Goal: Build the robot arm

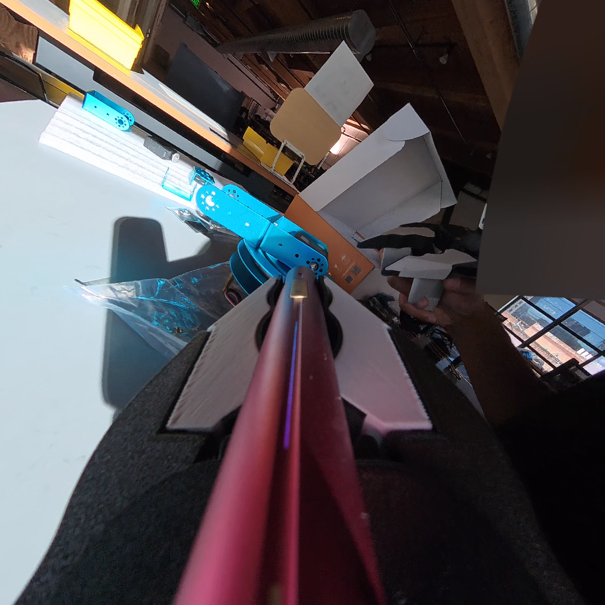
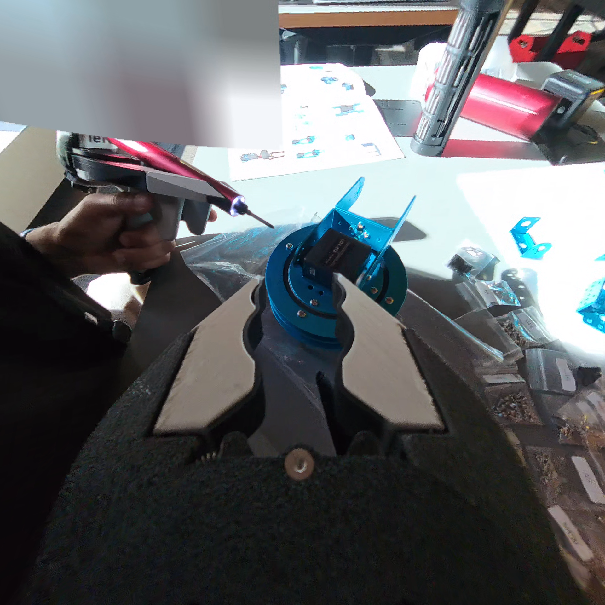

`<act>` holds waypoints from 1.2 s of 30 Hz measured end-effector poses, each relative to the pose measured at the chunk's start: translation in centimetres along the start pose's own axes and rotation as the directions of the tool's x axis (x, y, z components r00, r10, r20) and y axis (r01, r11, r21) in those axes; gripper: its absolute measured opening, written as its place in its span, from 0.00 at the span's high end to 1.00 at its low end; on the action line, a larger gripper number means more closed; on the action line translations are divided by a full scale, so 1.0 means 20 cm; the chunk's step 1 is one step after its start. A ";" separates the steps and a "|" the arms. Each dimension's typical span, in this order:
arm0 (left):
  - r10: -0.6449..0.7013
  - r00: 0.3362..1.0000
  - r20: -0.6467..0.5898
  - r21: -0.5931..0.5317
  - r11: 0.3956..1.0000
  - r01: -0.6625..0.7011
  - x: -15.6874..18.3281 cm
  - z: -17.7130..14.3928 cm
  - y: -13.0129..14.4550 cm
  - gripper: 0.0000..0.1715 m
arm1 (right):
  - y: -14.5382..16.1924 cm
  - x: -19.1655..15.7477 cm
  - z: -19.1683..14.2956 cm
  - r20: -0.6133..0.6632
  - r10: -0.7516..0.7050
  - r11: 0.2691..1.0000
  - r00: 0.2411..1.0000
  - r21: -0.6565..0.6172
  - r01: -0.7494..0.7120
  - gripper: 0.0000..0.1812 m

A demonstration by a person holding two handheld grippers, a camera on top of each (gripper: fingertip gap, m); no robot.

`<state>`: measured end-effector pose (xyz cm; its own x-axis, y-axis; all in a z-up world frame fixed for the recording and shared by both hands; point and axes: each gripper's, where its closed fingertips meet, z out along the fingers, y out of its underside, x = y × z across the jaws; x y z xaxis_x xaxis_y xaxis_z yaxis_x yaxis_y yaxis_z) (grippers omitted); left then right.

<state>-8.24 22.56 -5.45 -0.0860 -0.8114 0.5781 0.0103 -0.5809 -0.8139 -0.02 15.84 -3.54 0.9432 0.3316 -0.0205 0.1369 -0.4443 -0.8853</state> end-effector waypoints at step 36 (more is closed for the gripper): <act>0.220 0.941 -0.259 -0.517 0.791 -0.327 0.03 -0.17 0.30 0.88 | 0.68 0.38 -0.22 -0.300 0.440 0.847 0.846 -0.174 -0.502 0.80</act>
<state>-11.55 18.81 -10.24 -0.3362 -0.8743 0.3501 -0.4788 -0.1614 -0.8630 10.32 8.67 -13.79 0.9493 -0.1646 -0.2680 -0.3051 -0.6880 -0.6585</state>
